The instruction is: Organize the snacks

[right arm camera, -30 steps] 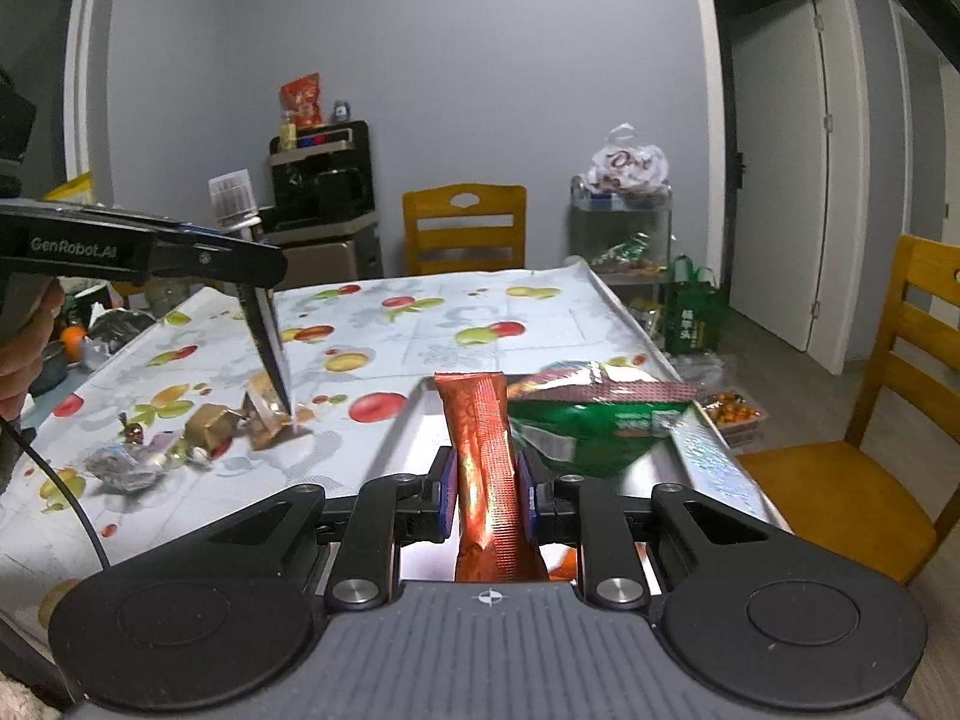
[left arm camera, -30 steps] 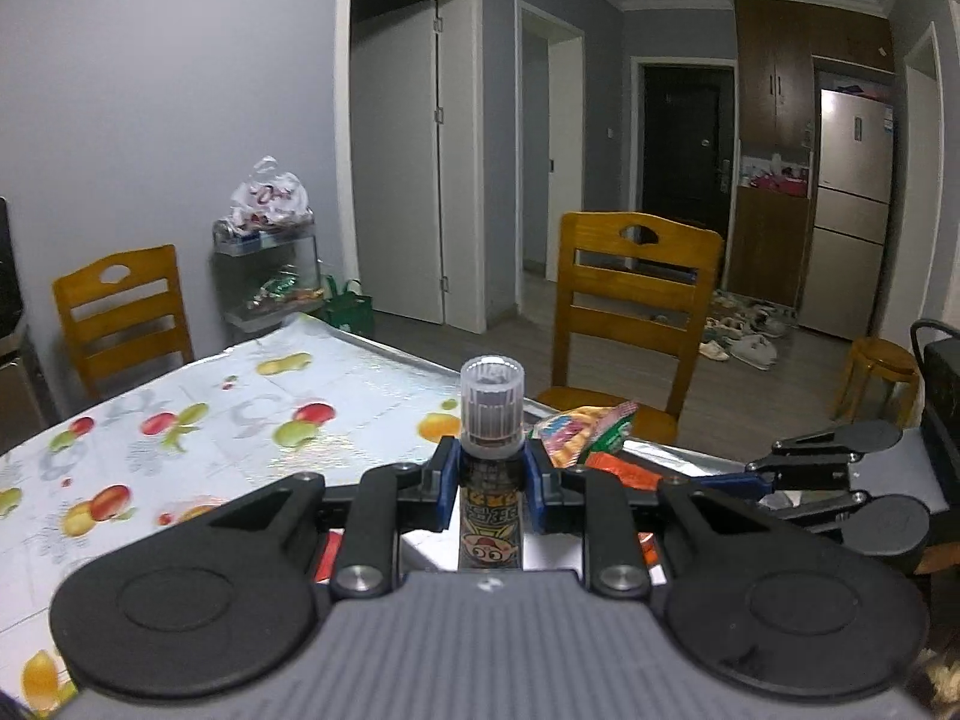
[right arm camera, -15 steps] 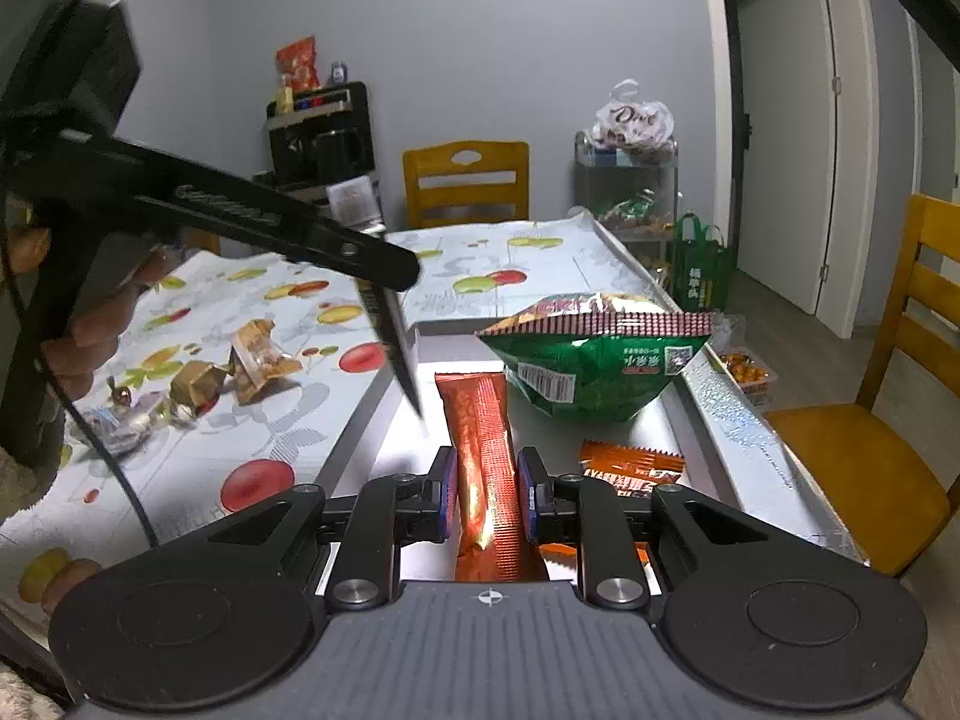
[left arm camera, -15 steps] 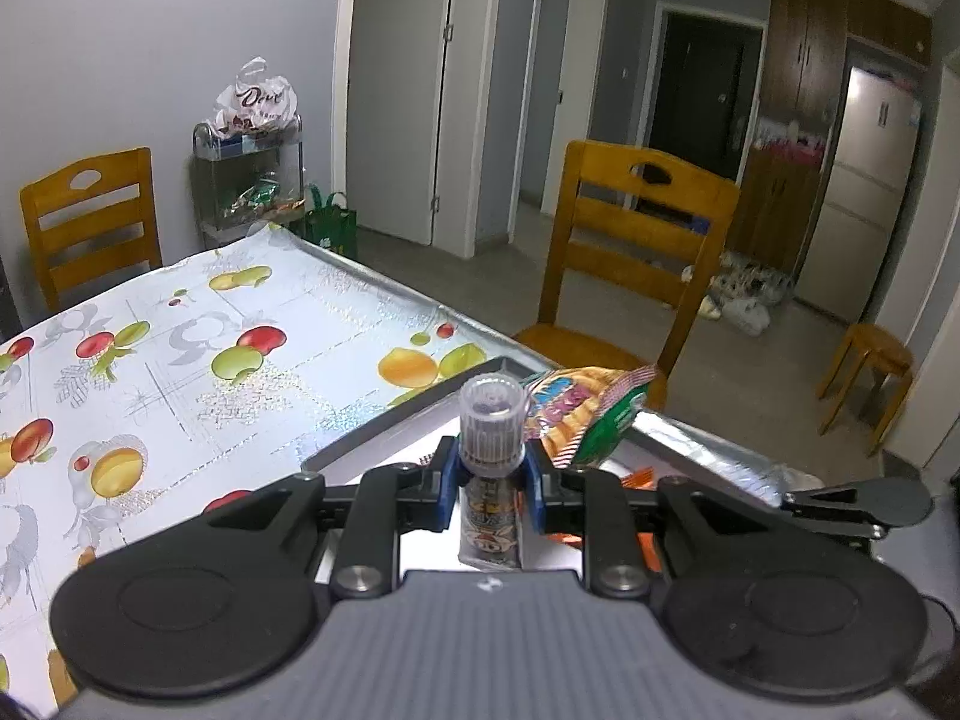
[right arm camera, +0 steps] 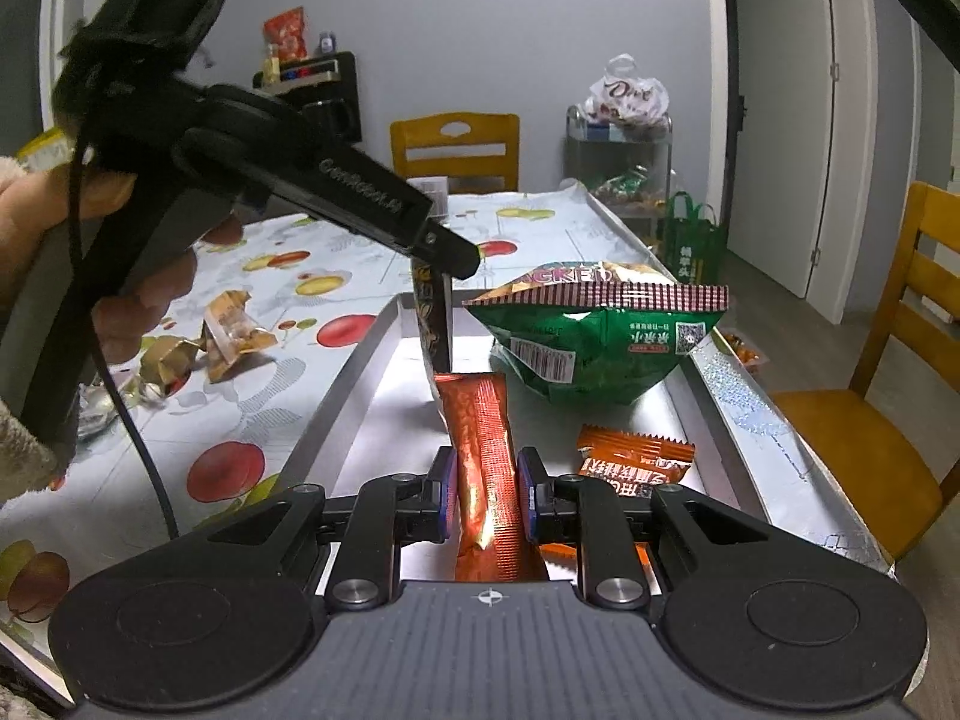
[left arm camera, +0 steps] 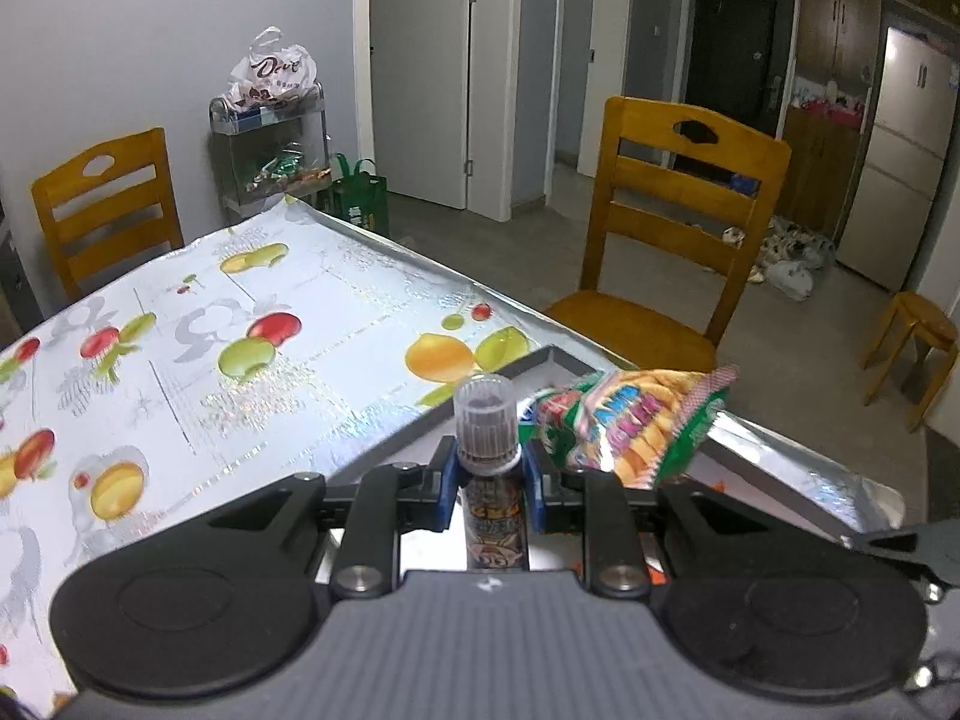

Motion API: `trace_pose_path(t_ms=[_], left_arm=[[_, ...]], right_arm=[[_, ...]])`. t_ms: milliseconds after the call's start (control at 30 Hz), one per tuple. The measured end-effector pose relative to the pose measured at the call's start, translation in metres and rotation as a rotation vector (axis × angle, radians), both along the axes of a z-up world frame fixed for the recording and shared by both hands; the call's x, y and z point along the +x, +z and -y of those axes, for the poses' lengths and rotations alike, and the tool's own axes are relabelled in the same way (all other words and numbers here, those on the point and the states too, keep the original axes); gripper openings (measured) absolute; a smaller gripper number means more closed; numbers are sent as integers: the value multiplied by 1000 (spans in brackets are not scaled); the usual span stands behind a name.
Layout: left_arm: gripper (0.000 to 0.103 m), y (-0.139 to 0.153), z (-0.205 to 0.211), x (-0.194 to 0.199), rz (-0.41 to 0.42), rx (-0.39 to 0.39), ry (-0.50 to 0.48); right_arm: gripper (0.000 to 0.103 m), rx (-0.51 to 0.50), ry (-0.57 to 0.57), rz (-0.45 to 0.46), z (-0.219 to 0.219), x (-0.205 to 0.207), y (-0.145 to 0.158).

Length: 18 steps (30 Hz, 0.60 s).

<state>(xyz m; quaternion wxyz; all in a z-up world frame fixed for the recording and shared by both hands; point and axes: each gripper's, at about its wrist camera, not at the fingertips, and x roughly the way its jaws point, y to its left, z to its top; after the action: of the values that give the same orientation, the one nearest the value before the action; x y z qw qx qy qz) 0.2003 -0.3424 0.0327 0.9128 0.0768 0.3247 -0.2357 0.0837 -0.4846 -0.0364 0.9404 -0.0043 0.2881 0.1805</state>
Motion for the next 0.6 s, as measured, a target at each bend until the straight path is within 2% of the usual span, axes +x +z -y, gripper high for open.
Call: trace_pose_path(t_ms=[233, 600], left_arm=[[20, -13, 19, 31, -24, 56, 12], [20, -45, 3, 44, -101, 62, 56]], right_arm=[[23, 5, -6, -12, -2, 5, -3], [23, -7, 12, -48, -7, 14, -8]])
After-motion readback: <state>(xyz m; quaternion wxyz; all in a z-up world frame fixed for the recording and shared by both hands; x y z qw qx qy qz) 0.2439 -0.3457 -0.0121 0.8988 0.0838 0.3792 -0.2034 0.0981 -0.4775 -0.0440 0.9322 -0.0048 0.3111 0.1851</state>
